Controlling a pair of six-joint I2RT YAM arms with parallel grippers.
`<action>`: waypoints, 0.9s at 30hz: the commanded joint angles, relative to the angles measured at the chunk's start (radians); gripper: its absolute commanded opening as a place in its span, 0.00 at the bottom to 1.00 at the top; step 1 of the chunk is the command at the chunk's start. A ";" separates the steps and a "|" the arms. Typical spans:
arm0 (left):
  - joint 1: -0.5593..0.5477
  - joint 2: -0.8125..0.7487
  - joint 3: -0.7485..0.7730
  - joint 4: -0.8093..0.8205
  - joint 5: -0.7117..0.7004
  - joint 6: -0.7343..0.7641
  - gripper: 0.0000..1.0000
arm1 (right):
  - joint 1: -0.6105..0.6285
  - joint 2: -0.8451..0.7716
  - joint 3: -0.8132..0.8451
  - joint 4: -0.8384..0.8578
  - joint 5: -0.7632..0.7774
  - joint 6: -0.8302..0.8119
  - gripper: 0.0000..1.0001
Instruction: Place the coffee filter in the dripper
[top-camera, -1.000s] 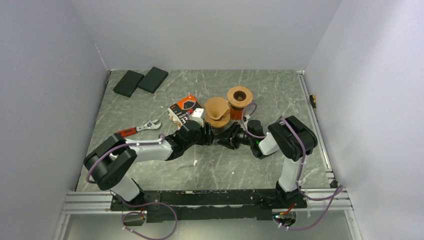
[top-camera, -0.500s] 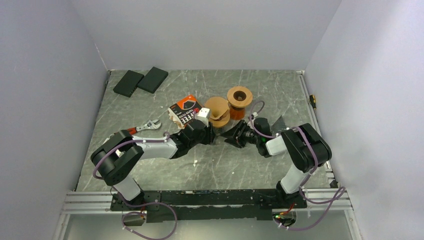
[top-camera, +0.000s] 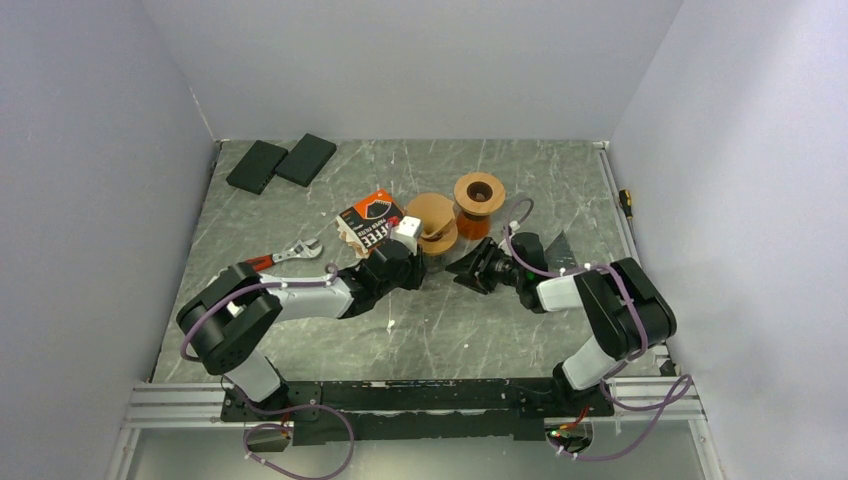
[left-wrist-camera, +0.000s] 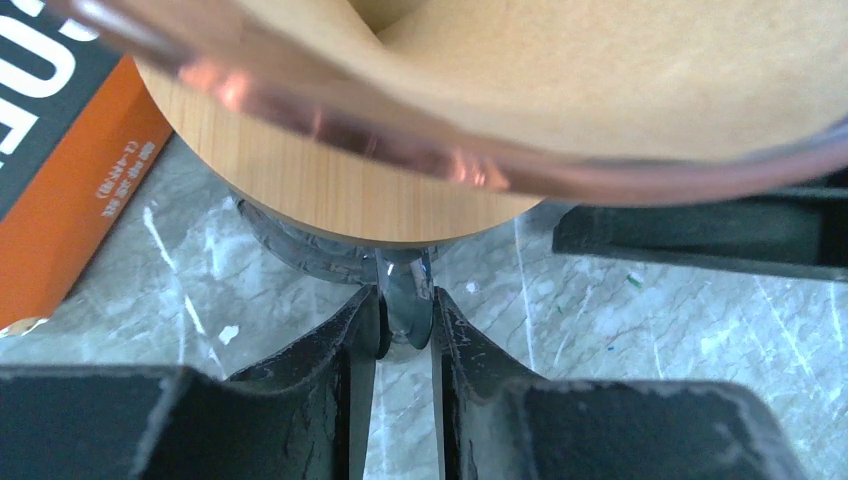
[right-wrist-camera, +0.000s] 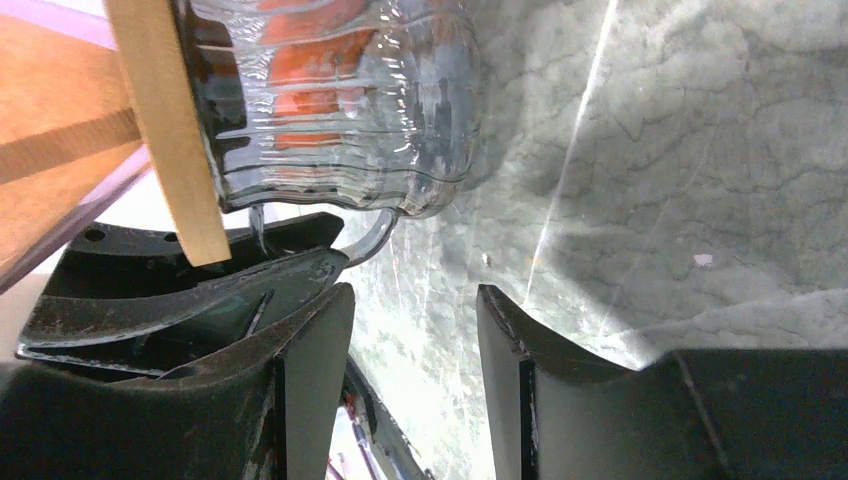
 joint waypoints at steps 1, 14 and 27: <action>-0.002 -0.068 -0.022 -0.037 -0.034 0.011 0.28 | -0.011 -0.082 0.049 -0.089 0.043 -0.080 0.55; -0.003 -0.147 -0.086 -0.077 -0.020 -0.002 0.29 | -0.134 -0.261 0.062 -0.355 0.074 -0.207 0.58; -0.004 -0.227 -0.090 -0.165 -0.012 -0.009 0.79 | -0.277 -0.468 0.248 -0.812 0.289 -0.402 0.62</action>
